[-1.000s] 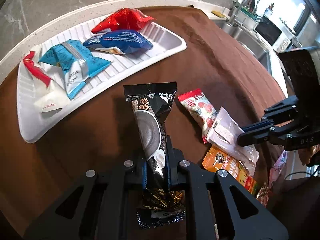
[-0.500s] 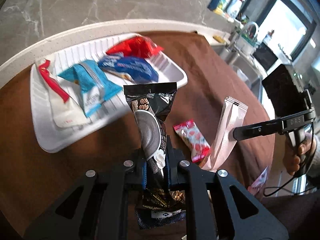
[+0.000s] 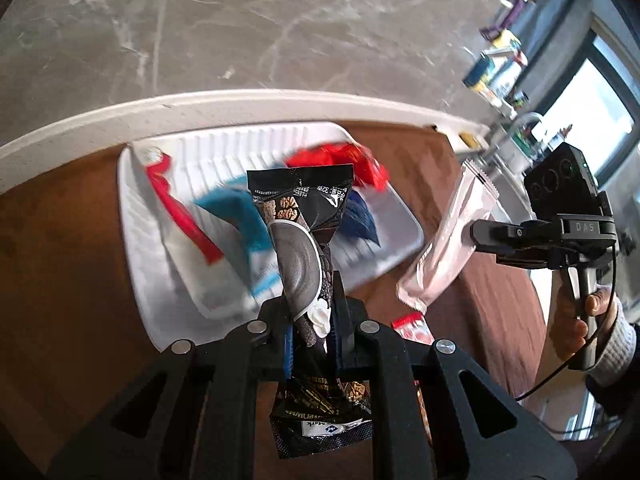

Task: Organize snacks
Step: 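Carry both packets over the white tray and open both tools to drop them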

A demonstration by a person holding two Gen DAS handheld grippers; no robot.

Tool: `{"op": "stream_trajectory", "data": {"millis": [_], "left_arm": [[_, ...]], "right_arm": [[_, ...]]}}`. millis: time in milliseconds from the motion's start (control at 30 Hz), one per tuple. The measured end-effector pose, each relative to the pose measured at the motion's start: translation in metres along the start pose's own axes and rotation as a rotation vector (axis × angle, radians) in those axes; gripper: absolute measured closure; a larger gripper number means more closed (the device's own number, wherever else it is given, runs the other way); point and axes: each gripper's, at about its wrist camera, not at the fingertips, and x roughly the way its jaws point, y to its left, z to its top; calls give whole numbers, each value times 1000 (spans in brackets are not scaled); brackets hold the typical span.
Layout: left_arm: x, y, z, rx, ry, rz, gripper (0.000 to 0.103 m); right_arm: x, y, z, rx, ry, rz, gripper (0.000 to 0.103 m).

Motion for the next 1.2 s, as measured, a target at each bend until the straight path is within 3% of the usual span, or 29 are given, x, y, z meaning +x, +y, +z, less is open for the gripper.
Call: {"op": "stream_trajectory", "data": {"millis": [233, 367, 433, 500, 567, 633, 700, 733, 767, 833, 1133, 1200], "left_arm": [[7, 25, 25, -54, -24, 23, 92], [14, 36, 33, -81, -33, 61, 91], [21, 43, 36, -100, -32, 92, 91], [27, 51, 38, -131, -23, 104, 90], [31, 58, 37, -154, -14, 134, 90], [32, 63, 36, -170, -27, 141, 90], [30, 64, 36, -172, -50, 155, 85], [28, 65, 36, -169, -73, 169, 76], [25, 64, 36, -166, -88, 177, 50], [18, 63, 39, -157, -129, 190, 13], [-9, 51, 43, -141, -186, 220, 13], [-17, 44, 43, -136, -197, 209, 13]], "right_arm": [[26, 9, 36, -37, 9, -22, 93], [51, 13, 50, -79, 38, -80, 90], [60, 11, 57, -86, 46, -129, 81], [67, 9, 62, -95, 48, -158, 38], [65, 10, 63, -113, 23, -178, 28], [62, 15, 61, -141, 9, -199, 28], [58, 19, 58, -164, -3, -199, 24], [55, 21, 56, -174, -14, -197, 23], [51, 24, 54, -184, -22, -200, 20], [46, 28, 49, -198, -32, -194, 18], [21, 32, 25, -175, -41, -131, 16], [12, 32, 18, -145, -34, -90, 7]]}}
